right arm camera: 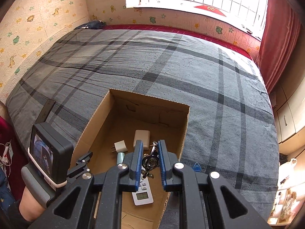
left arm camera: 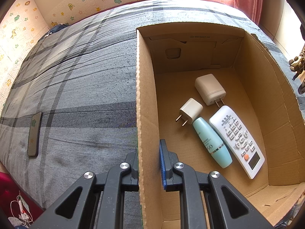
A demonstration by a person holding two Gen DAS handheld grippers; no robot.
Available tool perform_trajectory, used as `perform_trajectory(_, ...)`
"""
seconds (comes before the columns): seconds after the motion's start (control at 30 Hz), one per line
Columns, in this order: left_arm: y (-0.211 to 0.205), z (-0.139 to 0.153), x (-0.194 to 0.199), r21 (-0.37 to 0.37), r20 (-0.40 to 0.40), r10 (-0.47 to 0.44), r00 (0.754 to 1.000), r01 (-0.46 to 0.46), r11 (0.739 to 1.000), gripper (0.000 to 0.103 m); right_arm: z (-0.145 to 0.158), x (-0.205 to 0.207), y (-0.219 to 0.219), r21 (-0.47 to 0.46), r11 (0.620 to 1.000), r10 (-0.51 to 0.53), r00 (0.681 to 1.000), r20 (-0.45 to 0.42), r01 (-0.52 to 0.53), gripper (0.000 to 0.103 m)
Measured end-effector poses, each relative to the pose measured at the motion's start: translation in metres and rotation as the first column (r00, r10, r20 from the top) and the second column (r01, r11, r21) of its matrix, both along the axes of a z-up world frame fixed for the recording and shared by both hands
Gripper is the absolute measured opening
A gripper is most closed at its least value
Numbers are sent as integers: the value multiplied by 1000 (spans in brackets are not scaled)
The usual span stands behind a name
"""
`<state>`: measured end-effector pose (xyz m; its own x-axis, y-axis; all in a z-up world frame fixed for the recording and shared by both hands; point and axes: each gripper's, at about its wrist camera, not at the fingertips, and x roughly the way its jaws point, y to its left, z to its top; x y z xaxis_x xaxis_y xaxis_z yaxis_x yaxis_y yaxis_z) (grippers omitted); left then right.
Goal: Organize rigid objects
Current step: 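Lift and carry the keychain with the right tool over the box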
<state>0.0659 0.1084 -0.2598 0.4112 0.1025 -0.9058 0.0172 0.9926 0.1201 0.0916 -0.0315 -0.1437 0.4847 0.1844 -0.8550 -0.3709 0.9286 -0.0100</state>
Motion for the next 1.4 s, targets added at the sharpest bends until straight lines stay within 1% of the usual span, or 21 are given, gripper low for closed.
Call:
perform_trajectory(0.37, 1, 1, 0, -5, 1, 0, 1000, 0, 1000, 15, -49, 14, 28, -11, 999, 48, 995, -87, -50, 16)
perform_trajectory(0.63, 1, 0, -1, -5, 1, 1, 1000, 0, 1000, 16, -89, 29, 36, -40, 998, 32, 988, -151, -38, 16)
perform_trajectory(0.9, 1, 0, 0, -7, 1, 0, 1000, 0, 1000, 16, -111, 37, 42, -57, 997, 32, 982, -186, -43, 16)
perform_trajectory(1.3, 1, 0, 0, -5, 1, -1, 1000, 1, 1000, 16, -133, 48, 49, -79, 996, 18, 973, -231, -37, 16)
perform_trajectory(1.33, 1, 0, 0, -6, 1, -1, 1000, 1, 1000, 16, -135, 48, 50, -79, 996, 18, 972, -234, -37, 16)
perform_trajectory(1.37, 1, 0, 0, -5, 1, -1, 1000, 1, 1000, 16, -136, 48, 50, -82, 996, 18, 971, -236, -39, 11)
perform_trajectory(1.4, 1, 0, 0, -6, 1, -2, 1000, 2, 1000, 16, -137, 48, 51, -84, 996, 20, 971, -239, -41, 11)
